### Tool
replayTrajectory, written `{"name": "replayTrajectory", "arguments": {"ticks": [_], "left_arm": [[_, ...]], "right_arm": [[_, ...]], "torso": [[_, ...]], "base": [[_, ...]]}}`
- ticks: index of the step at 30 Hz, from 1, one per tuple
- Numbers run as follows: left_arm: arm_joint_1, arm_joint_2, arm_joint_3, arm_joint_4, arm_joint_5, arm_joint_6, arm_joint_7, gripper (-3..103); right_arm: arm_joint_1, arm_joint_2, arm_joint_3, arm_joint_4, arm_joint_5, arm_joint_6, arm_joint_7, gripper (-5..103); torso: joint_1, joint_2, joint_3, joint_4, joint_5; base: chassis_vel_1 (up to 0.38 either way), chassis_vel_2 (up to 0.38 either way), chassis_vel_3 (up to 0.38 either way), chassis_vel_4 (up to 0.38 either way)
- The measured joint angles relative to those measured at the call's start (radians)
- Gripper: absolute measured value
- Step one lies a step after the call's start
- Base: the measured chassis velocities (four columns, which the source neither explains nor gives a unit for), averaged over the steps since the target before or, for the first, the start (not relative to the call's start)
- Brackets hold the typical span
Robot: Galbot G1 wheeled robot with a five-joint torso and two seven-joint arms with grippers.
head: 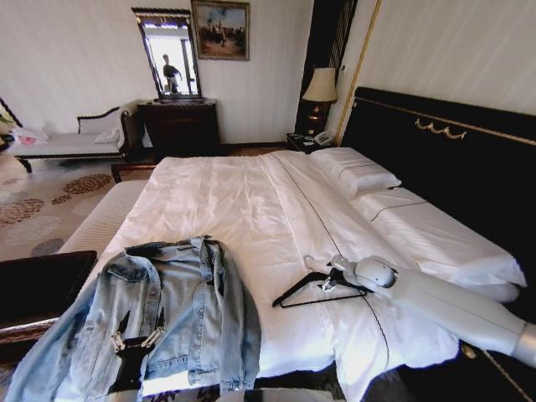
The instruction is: Pick up the clothes from the bed and hang them on the clothes hanger.
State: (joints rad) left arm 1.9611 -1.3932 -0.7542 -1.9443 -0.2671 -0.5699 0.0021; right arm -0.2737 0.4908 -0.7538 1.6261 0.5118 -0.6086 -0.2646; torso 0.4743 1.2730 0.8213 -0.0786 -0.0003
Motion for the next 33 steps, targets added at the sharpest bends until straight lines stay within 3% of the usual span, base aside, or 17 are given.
{"name": "replayTrajectory", "arguments": {"ticks": [4, 7, 14, 26, 29, 32, 33], "left_arm": [[-0.001, -0.005, 0.0, -0.005, -0.015, 0.006, 0.0, 98], [0.001, -0.009, -0.007, -0.006, -0.02, 0.005, 0.0, 98], [0.002, 0.0, -0.012, 0.007, -0.039, -0.008, 0.0, 98], [0.011, -0.009, -0.015, -0.003, -0.042, -0.006, -0.001, 98], [0.013, -0.01, -0.019, -0.006, -0.045, -0.007, -0.001, 98], [0.011, -0.012, -0.02, -0.003, -0.044, -0.007, -0.002, 98], [0.009, -0.013, -0.02, 0.002, -0.041, -0.009, -0.002, 98]], "right_arm": [[0.119, 0.038, -0.141, -0.077, 0.003, 0.012, -0.009, 100], [0.147, 0.04, -0.182, -0.094, -0.001, 0.015, -0.024, 100], [0.142, 0.035, -0.2, -0.092, -0.015, 0.015, -0.032, 100], [0.178, 0.086, -0.26, -0.164, -0.029, 0.014, -0.063, 102], [0.179, 0.097, -0.263, -0.185, -0.038, 0.024, -0.066, 95], [0.182, 0.106, -0.262, -0.194, -0.038, 0.032, -0.066, 79], [0.184, 0.107, -0.262, -0.193, -0.037, 0.032, -0.066, 79]], "torso": [[0.0, 0.0, 0.0, 0.0002, 0.0003], [0.0, 0.0, 0.0, 0.0, 0.0002], [0.0, 0.0, 0.0, -0.0004, 0.0002], [0.0, 0.0, 0.0, 0.0, 0.0002], [0.0, 0.0, 0.0, -0.0002, 0.0002], [0.0, 0.0, 0.0, -0.0001, 0.0003], [0.0, 0.0, 0.0, -0.0001, 0.0002]], "base": [[0.0, 0.0, 0.0, 0.0], [0.0, 0.0, 0.0, 0.0], [0.0, 0.0, 0.0, 0.0], [0.0, 0.0, 0.0, 0.0], [0.0, 0.0, 0.0, 0.0], [0.0, 0.0, 0.0, 0.0], [0.0, 0.0, 0.0, 0.0]]}}
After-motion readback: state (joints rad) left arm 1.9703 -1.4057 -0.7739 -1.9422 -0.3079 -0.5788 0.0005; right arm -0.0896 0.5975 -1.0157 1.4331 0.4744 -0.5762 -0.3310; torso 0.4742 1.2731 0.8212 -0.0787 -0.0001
